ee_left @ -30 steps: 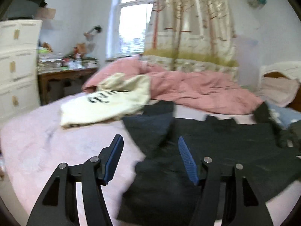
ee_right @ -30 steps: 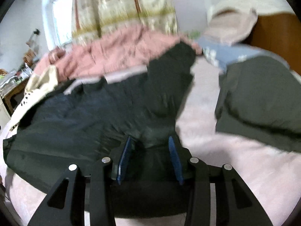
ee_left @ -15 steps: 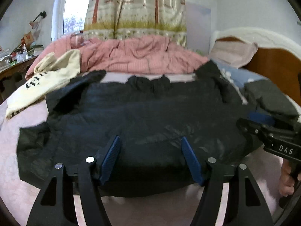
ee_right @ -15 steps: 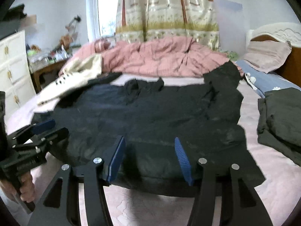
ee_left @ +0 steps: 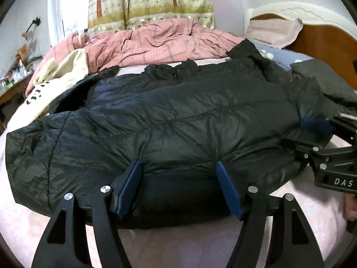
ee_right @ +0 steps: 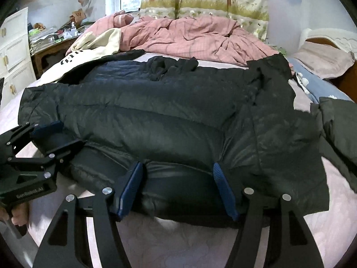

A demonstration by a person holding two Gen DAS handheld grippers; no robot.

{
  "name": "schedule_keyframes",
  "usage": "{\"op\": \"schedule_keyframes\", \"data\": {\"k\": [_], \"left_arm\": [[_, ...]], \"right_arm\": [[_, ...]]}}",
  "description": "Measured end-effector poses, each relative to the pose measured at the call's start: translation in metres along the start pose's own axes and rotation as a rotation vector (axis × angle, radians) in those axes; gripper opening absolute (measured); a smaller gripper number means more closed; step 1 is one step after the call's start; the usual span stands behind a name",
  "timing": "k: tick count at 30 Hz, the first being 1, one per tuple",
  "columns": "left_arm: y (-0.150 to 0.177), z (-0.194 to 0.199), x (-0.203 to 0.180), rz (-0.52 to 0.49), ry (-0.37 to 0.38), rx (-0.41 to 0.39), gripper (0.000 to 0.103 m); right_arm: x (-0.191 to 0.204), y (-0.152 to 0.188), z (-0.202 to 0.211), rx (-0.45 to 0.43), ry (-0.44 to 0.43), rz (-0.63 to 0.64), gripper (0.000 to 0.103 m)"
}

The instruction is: Fold large clothes

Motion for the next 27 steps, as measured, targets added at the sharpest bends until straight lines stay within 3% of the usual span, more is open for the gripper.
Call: {"op": "schedule_keyframes", "data": {"k": [5,8,10,12,14,18,22,27], "left_arm": [[0.001,-0.003,0.000,0.008,0.021,0.009,0.068],[-0.003,0.003,0.003,0.023,0.014,-0.027,0.069],[-0.015,0.013,0.010,0.054,-0.023,-0.071,0.068],[-0.034,0.024,0.016,0.091,-0.004,-0.129,0.068],[-0.058,0.025,0.021,0.112,0.019,-0.152,0.068],[-0.085,-0.005,0.029,0.156,0.056,-0.107,0.068],[-0.073,-0.054,0.034,0.173,0.067,0.014,0.068],[-0.063,-0.073,0.028,0.144,0.061,0.107,0.068]], "right_arm": [[0.001,0.000,-0.004,0.016,0.029,0.014,0.069],[-0.001,-0.004,0.001,-0.004,0.012,-0.006,0.069],[-0.006,-0.015,0.017,-0.070,-0.009,-0.038,0.069],[-0.016,-0.036,0.041,-0.197,0.004,-0.060,0.069],[-0.025,-0.053,0.046,-0.231,0.032,-0.069,0.069],[-0.043,-0.074,0.004,-0.118,0.037,-0.113,0.069],[-0.047,-0.061,-0.041,0.028,0.014,-0.126,0.069],[-0.044,-0.053,-0.050,0.048,0.041,-0.107,0.069]]}}
Point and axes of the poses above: each gripper's, at about its wrist camera, not at the fingertips, and z roughly against the way its jaws point, x to its left, y to its underside, the point moved 8 cm from there along -z, roughly the way its jaws point, and after that the axes turned 7 degrees about x, right-handed, at the moved point
